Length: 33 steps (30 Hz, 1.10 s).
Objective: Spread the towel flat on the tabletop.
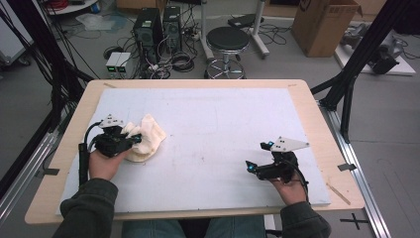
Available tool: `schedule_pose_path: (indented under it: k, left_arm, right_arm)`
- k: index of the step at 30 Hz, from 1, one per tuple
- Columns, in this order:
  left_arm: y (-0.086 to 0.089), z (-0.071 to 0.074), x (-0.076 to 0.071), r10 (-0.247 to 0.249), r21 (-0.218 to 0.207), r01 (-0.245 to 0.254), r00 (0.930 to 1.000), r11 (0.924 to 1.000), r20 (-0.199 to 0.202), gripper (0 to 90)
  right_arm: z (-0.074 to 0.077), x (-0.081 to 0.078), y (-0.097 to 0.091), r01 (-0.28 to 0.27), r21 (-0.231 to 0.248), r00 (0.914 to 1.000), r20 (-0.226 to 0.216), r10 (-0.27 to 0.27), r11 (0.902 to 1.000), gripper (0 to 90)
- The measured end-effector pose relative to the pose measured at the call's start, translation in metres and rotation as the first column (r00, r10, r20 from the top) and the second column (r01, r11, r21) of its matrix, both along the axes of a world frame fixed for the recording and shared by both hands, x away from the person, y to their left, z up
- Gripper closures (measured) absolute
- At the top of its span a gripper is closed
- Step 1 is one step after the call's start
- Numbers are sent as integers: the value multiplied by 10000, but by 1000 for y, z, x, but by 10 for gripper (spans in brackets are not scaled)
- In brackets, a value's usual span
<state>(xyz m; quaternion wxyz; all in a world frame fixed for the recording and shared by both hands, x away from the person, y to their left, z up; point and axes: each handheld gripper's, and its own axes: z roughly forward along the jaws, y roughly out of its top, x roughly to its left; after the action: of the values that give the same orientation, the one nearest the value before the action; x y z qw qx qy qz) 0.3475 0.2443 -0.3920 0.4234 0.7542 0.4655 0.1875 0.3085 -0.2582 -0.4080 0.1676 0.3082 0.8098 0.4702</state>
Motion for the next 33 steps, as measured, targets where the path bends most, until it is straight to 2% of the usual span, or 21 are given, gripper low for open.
schedule_pose_path:
  k: [15, 17, 33]
  left_arm:
    - [-21, 22, -12, -570, -278, 588, 9965, 9979, 606, 801]
    - [-27, 26, -15, -751, -431, 783, 9946, 9960, 723, 801]
    - [-62, 42, -22, -1473, -810, 1570, 9825, 9843, 1144, 801]
  right_arm:
    - [1, 0, -1, 52, -27, 10000, 19, -52, 10000, 116]
    - [1, -1, -1, 43, -13, 10000, 26, -43, 10000, 116]
    - [1, 0, -2, 66, -22, 9999, 116, -66, 10000, 116]
